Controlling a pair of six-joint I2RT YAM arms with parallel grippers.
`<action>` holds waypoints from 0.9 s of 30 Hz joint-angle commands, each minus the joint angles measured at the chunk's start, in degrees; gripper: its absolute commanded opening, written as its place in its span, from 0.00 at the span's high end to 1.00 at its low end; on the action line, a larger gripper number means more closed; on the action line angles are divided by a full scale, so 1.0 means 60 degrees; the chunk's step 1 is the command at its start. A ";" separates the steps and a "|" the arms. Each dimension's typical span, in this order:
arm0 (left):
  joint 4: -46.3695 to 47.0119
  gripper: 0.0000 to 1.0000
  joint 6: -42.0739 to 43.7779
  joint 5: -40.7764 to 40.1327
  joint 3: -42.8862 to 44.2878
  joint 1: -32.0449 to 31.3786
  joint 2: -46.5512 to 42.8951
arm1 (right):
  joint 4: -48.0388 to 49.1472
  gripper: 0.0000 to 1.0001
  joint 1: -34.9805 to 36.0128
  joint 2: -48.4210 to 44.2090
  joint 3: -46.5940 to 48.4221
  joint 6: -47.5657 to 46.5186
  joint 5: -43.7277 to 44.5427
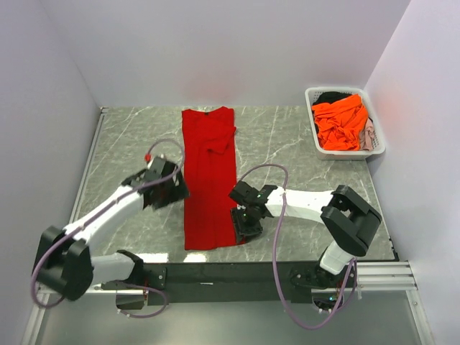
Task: Fold and stack the t-shirts
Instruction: Fold the tshirt
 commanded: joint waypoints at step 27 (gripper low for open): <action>-0.1061 0.56 -0.2780 0.1522 -0.2207 -0.2961 -0.0114 | 0.0457 1.00 0.0078 -0.0231 -0.0374 0.0439 0.0503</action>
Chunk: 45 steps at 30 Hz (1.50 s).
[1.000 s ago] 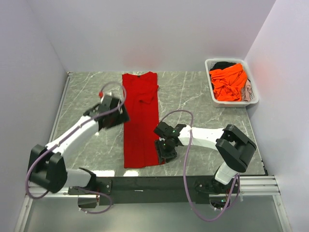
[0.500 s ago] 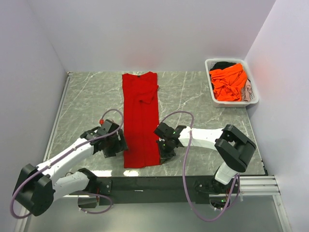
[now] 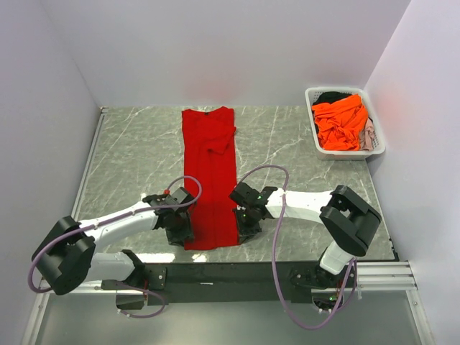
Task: Fold and stack the t-shirts
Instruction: Fold the tshirt
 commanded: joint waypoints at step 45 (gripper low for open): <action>0.0130 0.99 0.3477 -0.1362 0.6893 0.3681 0.3928 | -0.2009 1.00 -0.2627 0.1865 0.6530 -0.3594 0.2190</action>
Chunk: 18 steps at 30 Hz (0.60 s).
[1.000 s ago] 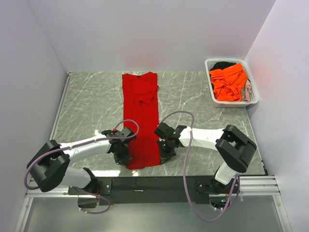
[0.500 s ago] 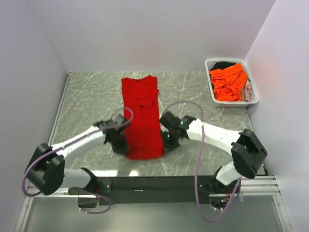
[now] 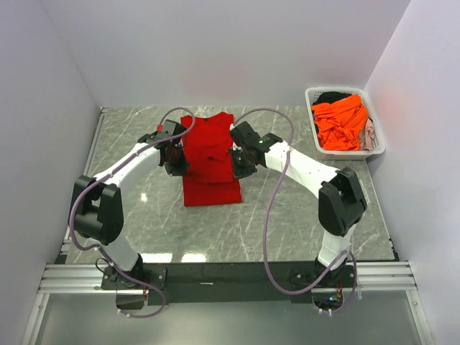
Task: Fold and stack the t-shirts
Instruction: Fold the tshirt
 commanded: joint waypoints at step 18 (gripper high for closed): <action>0.2689 0.99 0.0223 -0.1490 0.0022 0.0277 0.1417 | 0.1912 1.00 -0.0817 0.1637 0.0626 -0.0685 0.0621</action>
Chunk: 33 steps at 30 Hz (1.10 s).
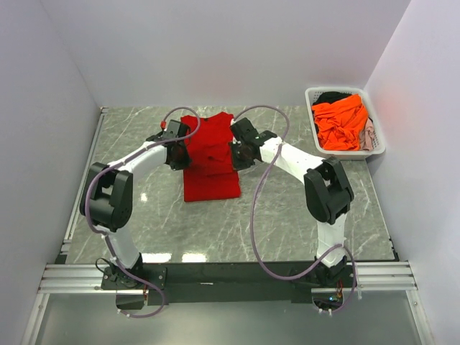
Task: Fold and stack the t-shirts
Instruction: Fold the tshirt
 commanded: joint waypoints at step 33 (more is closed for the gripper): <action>0.1816 0.52 -0.2068 -0.0847 -0.3100 -0.1797 -0.3329 | 0.1934 0.88 0.0589 -0.0944 -0.1011 -0.0014 -0.0208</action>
